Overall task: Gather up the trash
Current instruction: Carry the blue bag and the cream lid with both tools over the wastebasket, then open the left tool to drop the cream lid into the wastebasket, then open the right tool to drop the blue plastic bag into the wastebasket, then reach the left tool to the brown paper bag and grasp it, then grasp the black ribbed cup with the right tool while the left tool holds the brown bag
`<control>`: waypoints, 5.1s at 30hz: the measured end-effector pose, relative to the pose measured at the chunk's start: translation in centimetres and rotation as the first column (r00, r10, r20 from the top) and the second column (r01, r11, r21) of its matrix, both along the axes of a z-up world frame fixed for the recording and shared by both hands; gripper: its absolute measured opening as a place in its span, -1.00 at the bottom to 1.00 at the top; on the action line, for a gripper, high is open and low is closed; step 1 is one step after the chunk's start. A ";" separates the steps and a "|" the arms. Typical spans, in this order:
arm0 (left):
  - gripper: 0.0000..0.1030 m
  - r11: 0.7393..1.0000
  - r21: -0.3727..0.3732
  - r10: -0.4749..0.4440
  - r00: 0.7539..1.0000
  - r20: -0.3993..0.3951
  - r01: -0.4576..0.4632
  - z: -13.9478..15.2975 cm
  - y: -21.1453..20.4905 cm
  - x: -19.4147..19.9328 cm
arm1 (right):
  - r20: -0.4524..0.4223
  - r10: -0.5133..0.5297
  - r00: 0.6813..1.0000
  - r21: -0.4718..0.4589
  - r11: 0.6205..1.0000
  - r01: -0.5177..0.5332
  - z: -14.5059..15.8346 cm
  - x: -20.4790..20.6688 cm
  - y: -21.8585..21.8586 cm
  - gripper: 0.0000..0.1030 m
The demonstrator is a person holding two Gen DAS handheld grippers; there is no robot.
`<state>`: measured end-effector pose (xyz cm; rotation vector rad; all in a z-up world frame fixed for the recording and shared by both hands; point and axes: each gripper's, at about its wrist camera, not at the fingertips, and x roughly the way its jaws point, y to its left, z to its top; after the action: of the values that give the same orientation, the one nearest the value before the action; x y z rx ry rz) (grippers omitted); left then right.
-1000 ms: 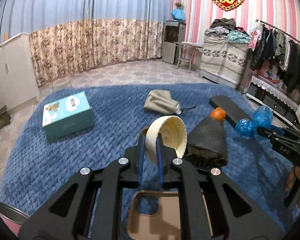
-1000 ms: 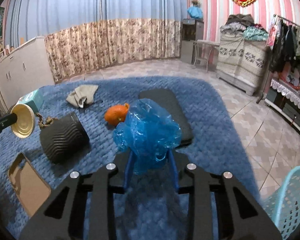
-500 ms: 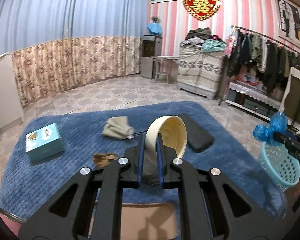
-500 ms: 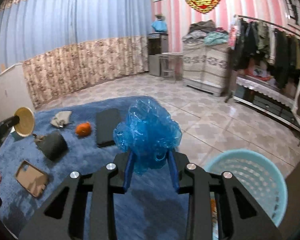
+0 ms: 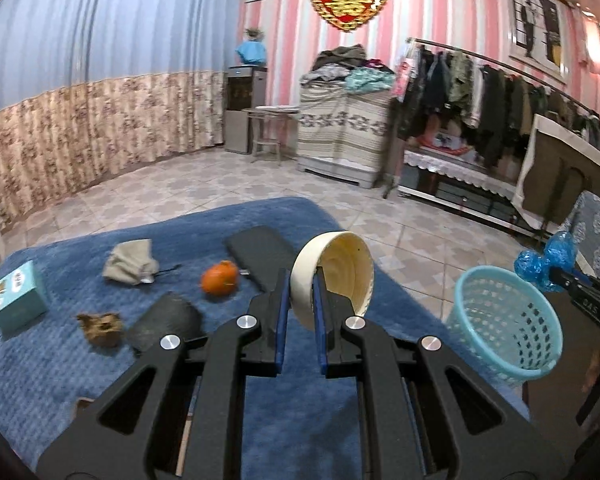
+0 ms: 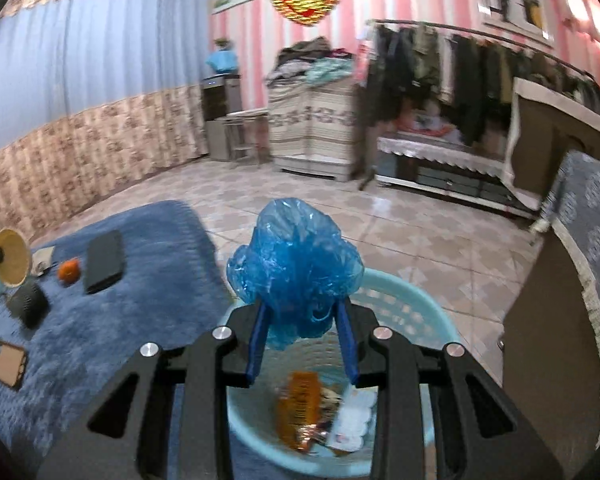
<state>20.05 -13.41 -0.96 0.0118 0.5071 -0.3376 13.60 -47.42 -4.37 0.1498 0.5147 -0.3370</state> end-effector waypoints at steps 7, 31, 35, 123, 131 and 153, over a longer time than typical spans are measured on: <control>-0.80 0.993 0.018 -0.115 0.993 -0.025 0.115 -1.6 -6.7 -0.2 | -0.021 -0.067 0.998 0.000 0.998 0.067 -0.9 -0.5 -3.3 -0.39; -0.80 0.926 0.075 -0.365 0.927 -0.086 0.371 -6.9 -25.4 -1.2 | -0.042 -0.174 0.984 0.109 0.978 0.178 -3.8 -1.7 -10.8 -0.39; -0.79 0.921 0.095 -0.369 0.924 -0.102 0.378 -7.6 -26.2 -1.2 | -0.045 -0.171 0.984 0.120 0.977 0.175 -4.1 -1.5 -10.8 -0.39; 0.04 0.970 0.040 0.239 0.912 -0.333 -0.240 -10.8 19.8 12.4 | -0.147 0.130 0.981 -0.171 0.973 -0.155 -2.9 8.8 18.2 0.91; -0.01 0.949 0.029 0.311 0.917 -0.248 -0.314 -9.2 21.9 9.3 | -0.106 0.177 0.979 -0.116 0.975 -0.189 -2.1 9.4 23.5 0.91; -0.01 0.832 -0.008 0.546 0.822 -0.163 -0.555 -8.6 30.0 5.6 | -0.219 0.378 0.900 0.124 0.925 -0.359 -5.2 17.7 38.0 0.91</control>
<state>25.64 16.60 -9.60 -0.2158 0.6303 0.2230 31.29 -9.42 -9.58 0.0870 0.7824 0.0405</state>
